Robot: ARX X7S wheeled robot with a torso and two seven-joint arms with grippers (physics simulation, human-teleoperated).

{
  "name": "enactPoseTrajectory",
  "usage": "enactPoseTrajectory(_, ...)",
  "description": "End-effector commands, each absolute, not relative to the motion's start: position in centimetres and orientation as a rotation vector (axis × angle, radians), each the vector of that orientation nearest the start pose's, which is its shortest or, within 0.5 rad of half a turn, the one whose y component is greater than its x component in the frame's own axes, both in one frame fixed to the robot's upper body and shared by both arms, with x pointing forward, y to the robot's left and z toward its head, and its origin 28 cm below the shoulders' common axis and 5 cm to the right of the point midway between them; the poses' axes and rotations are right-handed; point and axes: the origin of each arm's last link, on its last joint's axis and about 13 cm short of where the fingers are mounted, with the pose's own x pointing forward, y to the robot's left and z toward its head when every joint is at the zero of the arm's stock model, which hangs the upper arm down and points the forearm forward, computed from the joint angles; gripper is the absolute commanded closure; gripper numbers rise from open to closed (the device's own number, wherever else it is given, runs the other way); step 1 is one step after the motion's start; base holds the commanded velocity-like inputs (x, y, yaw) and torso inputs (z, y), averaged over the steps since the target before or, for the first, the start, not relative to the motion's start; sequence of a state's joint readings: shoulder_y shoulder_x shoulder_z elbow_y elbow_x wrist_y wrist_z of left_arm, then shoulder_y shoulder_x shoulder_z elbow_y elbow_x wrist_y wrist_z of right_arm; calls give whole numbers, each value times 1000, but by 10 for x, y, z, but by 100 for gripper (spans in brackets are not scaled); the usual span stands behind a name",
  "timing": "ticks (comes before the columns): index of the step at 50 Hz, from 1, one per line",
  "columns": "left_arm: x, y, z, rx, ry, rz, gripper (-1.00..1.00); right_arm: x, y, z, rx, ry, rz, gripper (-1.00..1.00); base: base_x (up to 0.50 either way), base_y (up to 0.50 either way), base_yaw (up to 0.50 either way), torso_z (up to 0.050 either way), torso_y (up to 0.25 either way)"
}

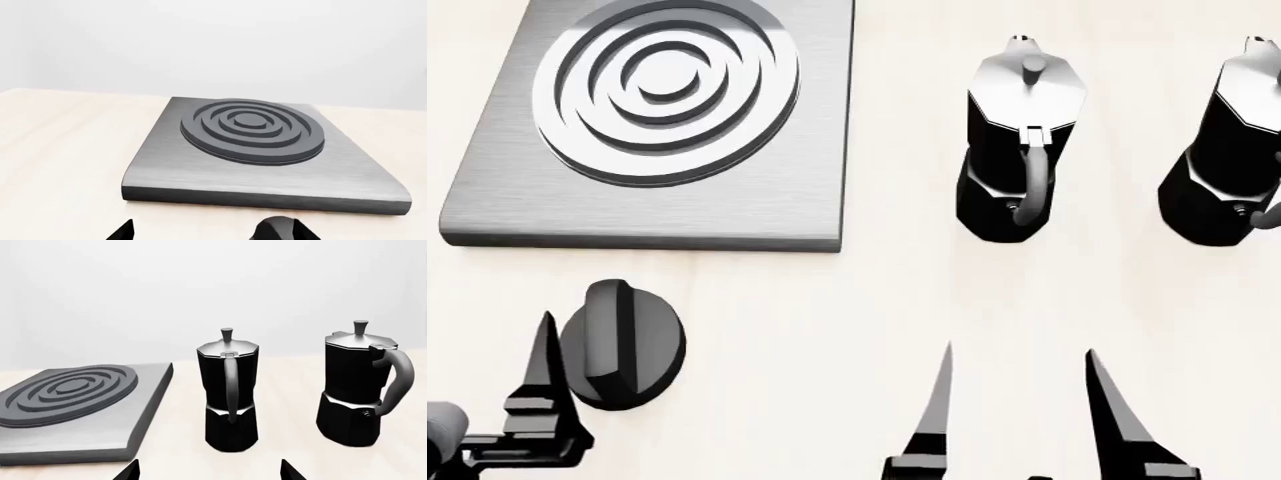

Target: Turn off the stove.

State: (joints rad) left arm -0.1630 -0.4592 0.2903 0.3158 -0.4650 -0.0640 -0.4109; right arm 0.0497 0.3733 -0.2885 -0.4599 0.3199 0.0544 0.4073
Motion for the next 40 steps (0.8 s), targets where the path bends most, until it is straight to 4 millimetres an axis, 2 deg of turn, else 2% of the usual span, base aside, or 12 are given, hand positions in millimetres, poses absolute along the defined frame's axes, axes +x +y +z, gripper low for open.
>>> enactPoseTrajectory(1,227,227,109,-61,-254,-26,-100,209,-98,114,59,-346,15,-100,0,0,0,0,0)
enactPoseTrajectory(40,222,220,135,-74,-322,-70,-100,215,-100,140,62,-432,16,-100,0,0,0,0,0)
